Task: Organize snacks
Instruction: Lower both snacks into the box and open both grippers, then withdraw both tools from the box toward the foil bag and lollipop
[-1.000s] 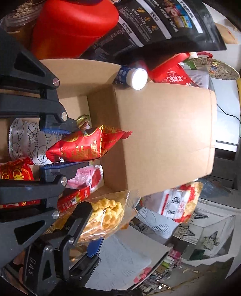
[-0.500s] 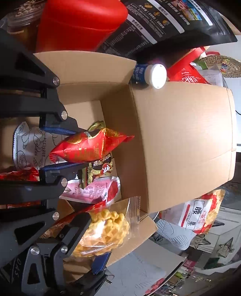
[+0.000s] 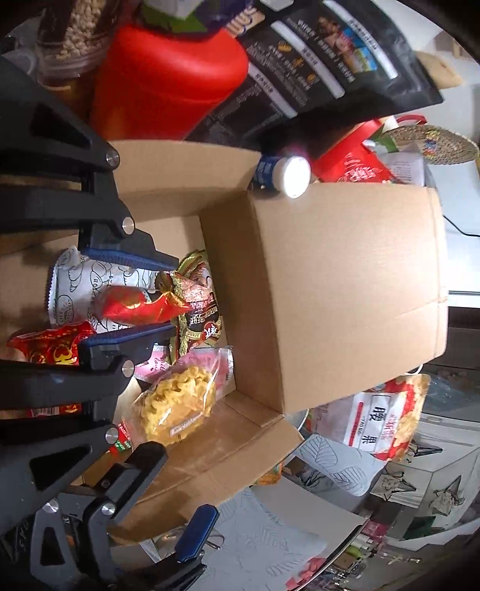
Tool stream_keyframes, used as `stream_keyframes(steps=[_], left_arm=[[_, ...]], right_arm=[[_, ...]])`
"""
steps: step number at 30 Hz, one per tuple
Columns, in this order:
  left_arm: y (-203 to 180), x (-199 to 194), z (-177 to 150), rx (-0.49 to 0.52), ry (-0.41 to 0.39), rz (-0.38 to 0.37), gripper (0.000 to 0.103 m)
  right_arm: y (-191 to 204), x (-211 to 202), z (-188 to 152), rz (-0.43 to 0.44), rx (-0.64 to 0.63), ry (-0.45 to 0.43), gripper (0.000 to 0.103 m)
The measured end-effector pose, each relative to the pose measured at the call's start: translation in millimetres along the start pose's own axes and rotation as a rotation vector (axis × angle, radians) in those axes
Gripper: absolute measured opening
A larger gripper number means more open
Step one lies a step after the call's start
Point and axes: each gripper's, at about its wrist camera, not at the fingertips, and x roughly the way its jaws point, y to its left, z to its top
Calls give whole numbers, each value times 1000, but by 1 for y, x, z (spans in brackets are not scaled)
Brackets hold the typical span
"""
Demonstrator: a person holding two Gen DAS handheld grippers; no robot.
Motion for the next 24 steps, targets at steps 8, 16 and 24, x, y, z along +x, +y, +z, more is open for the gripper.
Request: stream_keyframes(steps=[8,16,24], left_arm=[[-5,-39,-3,5,-50,-5,29],[-12,-93,-16,21,-120,-14,29],[-19,-142,-37,42,-175,-18,29]], right_arm=[[1,-40,-1,7,13,-53,94],[11,-91,-10,2,2,-118,94],[19,-139,-27,5,5,-171,94]])
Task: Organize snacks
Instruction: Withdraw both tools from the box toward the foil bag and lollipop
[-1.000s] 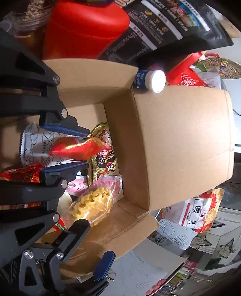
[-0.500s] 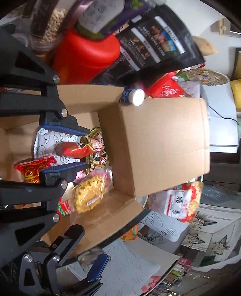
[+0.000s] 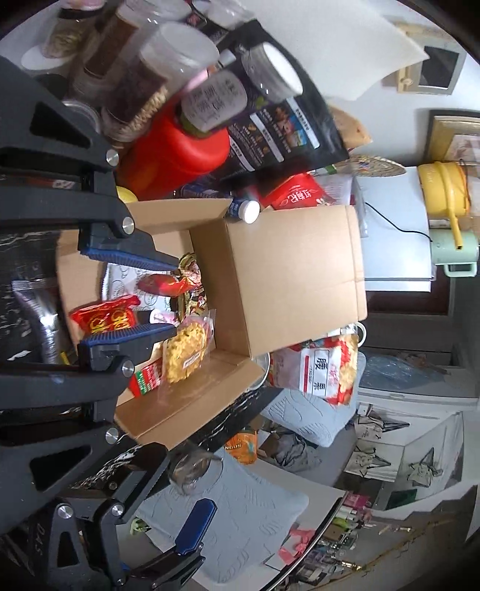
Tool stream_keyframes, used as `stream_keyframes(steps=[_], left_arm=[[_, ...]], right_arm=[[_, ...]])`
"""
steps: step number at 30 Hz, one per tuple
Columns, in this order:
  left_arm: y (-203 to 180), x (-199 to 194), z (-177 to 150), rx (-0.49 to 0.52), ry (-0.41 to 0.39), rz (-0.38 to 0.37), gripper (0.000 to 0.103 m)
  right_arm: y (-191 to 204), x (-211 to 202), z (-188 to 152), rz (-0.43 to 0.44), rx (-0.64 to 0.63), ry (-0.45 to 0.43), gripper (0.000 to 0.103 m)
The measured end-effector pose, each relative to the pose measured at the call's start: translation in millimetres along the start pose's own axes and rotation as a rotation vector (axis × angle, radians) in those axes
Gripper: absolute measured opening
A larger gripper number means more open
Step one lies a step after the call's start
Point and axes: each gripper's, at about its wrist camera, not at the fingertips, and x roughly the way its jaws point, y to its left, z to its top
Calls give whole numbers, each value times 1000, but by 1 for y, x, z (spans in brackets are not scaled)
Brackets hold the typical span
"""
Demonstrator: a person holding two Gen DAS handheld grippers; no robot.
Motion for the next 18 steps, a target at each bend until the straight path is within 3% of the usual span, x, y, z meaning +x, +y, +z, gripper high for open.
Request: stream_keyframes(steps=[18], left_arm=[[-19,-63,-72,39,6,-31,29]], right_arm=[[15,-69,-59,-13,14,-16,94]])
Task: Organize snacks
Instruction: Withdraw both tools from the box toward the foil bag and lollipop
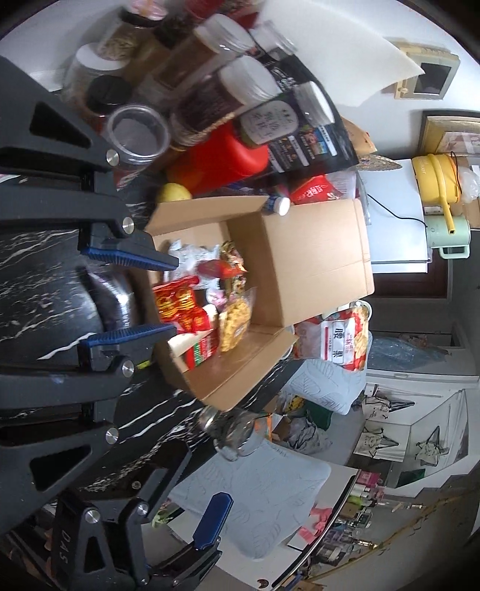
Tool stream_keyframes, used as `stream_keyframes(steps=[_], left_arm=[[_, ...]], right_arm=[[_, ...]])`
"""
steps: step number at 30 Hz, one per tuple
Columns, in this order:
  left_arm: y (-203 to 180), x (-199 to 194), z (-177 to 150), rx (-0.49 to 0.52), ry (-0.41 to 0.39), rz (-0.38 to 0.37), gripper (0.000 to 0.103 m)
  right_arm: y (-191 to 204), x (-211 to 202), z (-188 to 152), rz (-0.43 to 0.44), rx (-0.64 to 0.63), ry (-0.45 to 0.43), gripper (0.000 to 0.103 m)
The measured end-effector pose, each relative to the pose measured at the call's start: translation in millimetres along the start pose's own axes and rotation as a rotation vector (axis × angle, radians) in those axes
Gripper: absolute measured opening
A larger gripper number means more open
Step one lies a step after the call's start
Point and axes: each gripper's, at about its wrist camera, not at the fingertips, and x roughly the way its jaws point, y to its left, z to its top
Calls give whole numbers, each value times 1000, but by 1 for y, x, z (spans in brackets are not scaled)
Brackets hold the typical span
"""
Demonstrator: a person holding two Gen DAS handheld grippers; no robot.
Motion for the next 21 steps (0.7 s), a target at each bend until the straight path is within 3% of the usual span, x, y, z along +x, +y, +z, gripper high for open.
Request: stream_keyframes(steps=[9,21], left_arm=[[0,-3,-45,-29,54,-22,29],[2,0,-72,-55,67,-30,29]], right_arm=[[5,-18,-36,-19,10,16,94],[9,-18,-71,-6,46,61,94]])
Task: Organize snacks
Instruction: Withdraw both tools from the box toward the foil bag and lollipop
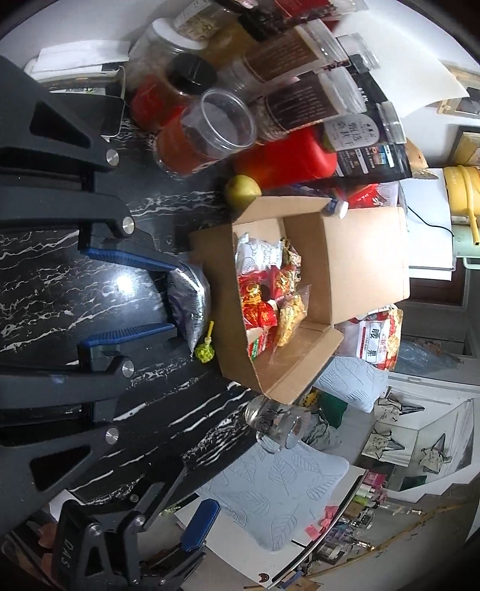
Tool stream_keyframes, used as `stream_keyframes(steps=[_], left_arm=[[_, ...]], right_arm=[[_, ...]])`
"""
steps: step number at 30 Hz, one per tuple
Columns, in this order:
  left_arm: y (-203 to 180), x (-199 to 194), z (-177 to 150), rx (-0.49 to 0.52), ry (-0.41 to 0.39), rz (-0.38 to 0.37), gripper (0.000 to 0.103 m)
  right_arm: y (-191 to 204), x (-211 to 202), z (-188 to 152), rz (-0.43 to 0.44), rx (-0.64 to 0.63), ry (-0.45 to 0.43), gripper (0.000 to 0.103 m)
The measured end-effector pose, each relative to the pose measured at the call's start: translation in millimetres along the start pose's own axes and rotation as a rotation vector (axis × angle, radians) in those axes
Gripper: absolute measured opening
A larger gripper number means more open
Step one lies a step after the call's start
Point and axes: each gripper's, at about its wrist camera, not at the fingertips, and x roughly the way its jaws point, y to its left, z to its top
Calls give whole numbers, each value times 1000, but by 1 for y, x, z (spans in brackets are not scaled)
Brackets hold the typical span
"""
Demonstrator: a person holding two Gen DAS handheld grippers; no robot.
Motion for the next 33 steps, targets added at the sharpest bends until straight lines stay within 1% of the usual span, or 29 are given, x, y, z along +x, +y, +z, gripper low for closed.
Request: stream_keyframes(steps=[7,8,9,10,11,13,24,27,31,33], left_arm=[[5,18,-4,-3,47,31,30],[6,20,-5,-4,55,41,42],[7,24,-5,-8,62,46,69],[8,26,-5,-12,61,41,83],[9,28,-5,-16,56,35,102],[10,30,-5,-19,52,38,103],[6,64,1,-19,117,6,103],[3,72,4,-10,114,-2,103],[-1,82,9,22,94,17,103],[0,88,11,24,98,16,103]], right_arm=[[-2,14,-10,5,12,42,94],[-3,17,-11,7,14,47,94],[-3,19,-12,7,16,52,94],[-4,21,-13,8,19,57,94],[-5,23,-13,8,23,61,94],[-8,27,-14,9,30,70,94],[-25,54,-17,2,71,125,94],[-31,61,-17,-3,77,134,94],[-39,73,-17,-7,89,151,94],[-43,80,-17,-9,91,158,94]])
